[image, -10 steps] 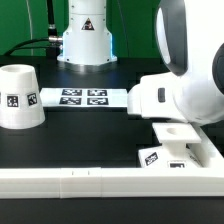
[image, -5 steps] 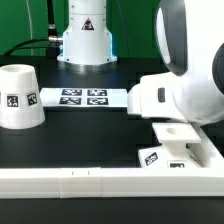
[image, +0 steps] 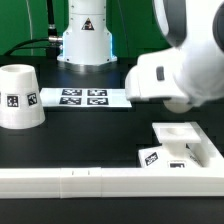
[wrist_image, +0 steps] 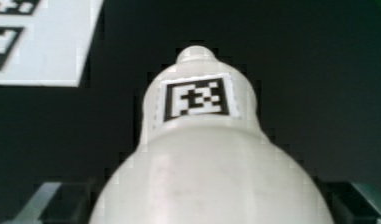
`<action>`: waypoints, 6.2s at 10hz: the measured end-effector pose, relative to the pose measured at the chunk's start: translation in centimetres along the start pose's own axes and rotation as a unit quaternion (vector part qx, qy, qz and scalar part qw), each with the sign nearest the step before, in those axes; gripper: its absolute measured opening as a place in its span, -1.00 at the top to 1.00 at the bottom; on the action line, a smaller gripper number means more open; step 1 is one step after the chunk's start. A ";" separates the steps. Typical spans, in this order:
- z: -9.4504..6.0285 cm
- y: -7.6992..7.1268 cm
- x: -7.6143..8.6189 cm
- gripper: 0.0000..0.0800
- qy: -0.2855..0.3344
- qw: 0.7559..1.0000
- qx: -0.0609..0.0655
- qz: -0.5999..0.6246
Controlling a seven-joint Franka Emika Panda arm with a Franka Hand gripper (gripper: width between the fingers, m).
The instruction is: Assemble lamp
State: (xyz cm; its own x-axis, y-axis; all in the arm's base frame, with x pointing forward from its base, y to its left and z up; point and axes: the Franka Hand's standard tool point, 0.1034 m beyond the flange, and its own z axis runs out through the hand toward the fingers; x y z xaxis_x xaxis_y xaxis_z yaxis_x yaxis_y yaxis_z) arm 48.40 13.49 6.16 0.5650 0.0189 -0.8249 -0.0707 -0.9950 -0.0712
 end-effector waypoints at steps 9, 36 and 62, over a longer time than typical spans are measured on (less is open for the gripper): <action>-5.2 1.3 -3.1 -0.44 0.024 0.999 0.012 -0.020; -18.0 4.6 -0.6 -0.44 0.585 0.798 -0.062 -0.129; -15.3 3.6 3.3 -0.69 0.579 0.802 -0.064 -0.135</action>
Offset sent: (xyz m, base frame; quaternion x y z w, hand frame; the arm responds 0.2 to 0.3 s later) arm 0.0000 0.0000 0.0000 0.0000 0.0000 0.0000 1.0000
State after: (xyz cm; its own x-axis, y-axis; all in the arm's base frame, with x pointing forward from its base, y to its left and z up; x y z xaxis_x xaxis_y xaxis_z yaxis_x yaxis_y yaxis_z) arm 62.62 8.51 11.73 0.9351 0.2049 0.2890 0.2260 -0.9733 -0.0412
